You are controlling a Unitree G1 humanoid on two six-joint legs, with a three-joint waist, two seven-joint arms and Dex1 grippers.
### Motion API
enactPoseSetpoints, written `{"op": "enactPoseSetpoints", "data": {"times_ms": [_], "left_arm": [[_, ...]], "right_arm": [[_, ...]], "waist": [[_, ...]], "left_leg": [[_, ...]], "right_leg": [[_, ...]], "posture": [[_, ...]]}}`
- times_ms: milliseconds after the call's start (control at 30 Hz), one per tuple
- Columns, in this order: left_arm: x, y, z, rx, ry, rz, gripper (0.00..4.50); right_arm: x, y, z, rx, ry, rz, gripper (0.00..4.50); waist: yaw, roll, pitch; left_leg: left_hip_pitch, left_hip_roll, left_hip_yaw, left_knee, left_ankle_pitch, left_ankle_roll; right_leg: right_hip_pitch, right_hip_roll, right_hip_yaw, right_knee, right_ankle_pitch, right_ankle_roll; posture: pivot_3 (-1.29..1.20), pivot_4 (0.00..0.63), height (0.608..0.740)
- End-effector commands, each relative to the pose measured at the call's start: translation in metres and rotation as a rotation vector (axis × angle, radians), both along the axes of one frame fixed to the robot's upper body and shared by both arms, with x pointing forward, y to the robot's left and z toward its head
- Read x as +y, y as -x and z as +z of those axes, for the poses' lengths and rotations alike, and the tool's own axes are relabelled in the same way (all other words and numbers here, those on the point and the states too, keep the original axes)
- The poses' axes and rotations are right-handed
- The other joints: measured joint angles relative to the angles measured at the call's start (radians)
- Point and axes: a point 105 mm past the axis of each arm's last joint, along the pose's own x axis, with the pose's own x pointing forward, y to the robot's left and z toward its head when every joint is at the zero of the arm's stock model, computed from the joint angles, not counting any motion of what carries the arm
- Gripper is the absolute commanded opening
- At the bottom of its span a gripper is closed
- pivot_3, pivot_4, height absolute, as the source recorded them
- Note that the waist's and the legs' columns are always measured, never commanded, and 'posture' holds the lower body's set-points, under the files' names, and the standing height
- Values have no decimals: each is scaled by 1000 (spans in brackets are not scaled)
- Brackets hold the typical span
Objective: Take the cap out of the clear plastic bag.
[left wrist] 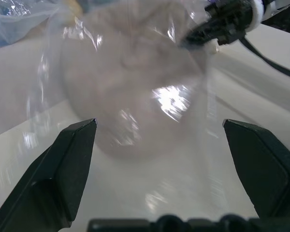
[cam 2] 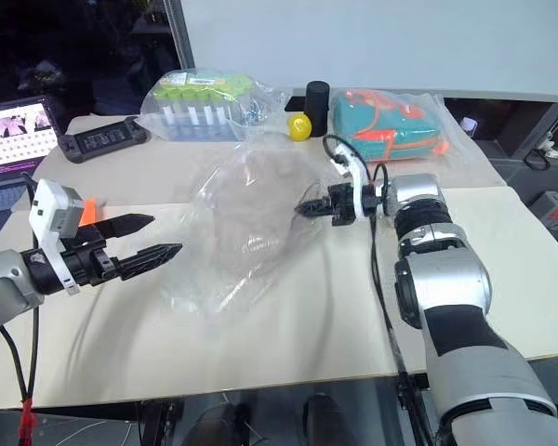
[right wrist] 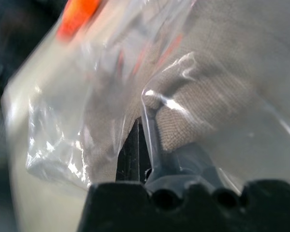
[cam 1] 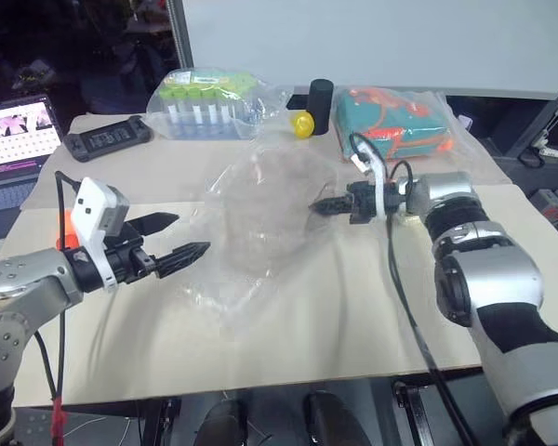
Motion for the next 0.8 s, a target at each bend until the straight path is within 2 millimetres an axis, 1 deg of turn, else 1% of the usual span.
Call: {"op": "enactPoseSetpoints", "data": {"times_ms": [33, 100, 167, 267, 333, 367, 433, 533, 567, 600, 633, 667, 700, 733, 800], "left_arm": [[0, 6, 9, -46, -4, 13, 4500], [0, 7, 8, -43, -3, 17, 4500], [-2, 9, 7, -42, -2, 21, 4500], [-3, 12, 8, -42, 8, 30, 4500], [-3, 14, 8, -41, 10, 34, 4500], [-4, 14, 8, -39, 11, 36, 4500], [-5, 15, 7, -36, 13, 37, 4500], [-7, 15, 6, -32, 19, 33, 4500], [-8, 14, 6, -30, 21, 30, 4500], [-8, 14, 6, -29, 23, 27, 4500], [-10, 12, 5, -24, 26, 19, 4500], [-11, 11, 4, -22, 29, 14, 4500], [-12, 11, 4, -20, 30, 9, 4500], [-13, 10, 3, -18, 30, 5, 4500], [-14, 7, 2, -17, 30, 1, 4500]], "right_arm": [[13, 12, 4, -88, 107, 222, 49], [16, 12, -7, -122, 203, 274, 49], [21, 5, -16, -193, 283, 258, 49], [33, -14, -10, -308, 259, 116, 49], [36, -22, -6, -358, 238, 44, 49], [36, -26, -5, -376, 240, 7, 757], [34, -33, -1, -418, 248, -51, 1379], [28, -45, 15, -489, 223, -161, 2318], [25, -48, 21, -500, 204, -191, 2705], [23, -51, 27, -513, 187, -225, 2970], [14, -57, 38, -554, 166, -298, 3429], [8, -61, 46, -583, 153, -349, 3692], [1, -65, 54, -622, 149, -404, 4148], [-6, -70, 61, -658, 153, -460, 4365], [-18, -71, 62, -667, 189, -481, 4451]], "waist": [[-1, 0, 0], [1, 0, 0], [2, 0, 0], [4, 0, 0], [4, 0, 0], [4, 0, 1], [4, 0, 1], [4, 1, 1], [4, 1, 1], [4, 1, 1], [5, 1, 1], [7, 1, 1], [9, 1, 1], [10, 1, 1], [11, 1, 1]], "left_leg": [[0, 0, -1, 0, 0, 0], [1, 2, -3, 0, 0, -1], [1, 3, -4, 0, 0, -1], [0, 4, -5, 0, -1, -3], [0, 4, -6, 0, -1, -4], [0, 4, -6, 0, -1, -5], [0, 4, -6, 0, -1, -6], [0, 4, -6, 0, -1, -6], [0, 4, -6, 0, -1, -6], [0, 4, -6, 0, -1, -6], [0, 4, -6, 0, -1, -6], [0, 4, -6, 0, -1, -6], [0, 4, -6, 0, -1, -6], [0, 4, -6, 0, -1, -6], [0, 4, -6, 0, -1, -6]], "right_leg": [[0, 0, 0, 0, 0, 0], [0, 0, 0, 1, 0, 0], [0, 0, 0, 1, 0, 0], [0, -1, 0, 1, 0, -1], [0, -1, 0, 1, 0, -1], [-1, -1, 0, 1, 0, -1], [-1, -1, 0, 1, 0, -1], [0, -1, 0, 1, 1, -2], [0, -1, 0, 0, 1, -2], [0, -1, 0, 0, 1, -2], [0, -1, 0, 0, 0, -2], [0, -1, 0, 0, 0, -2], [0, -1, -1, 0, 0, -2], [0, -1, -1, 0, 0, -2], [0, -1, -1, 0, 0, -2]], "posture": [[0, 150, 740], [0, 150, 740], [0, 150, 740], [0, 150, 740], [0, 150, 740], [0, 150, 740], [0, 150, 740], [0, 150, 740], [0, 150, 740], [0, 150, 740], [0, 150, 740], [0, 150, 740], [0, 150, 740], [0, 150, 740], [0, 150, 740]]}}
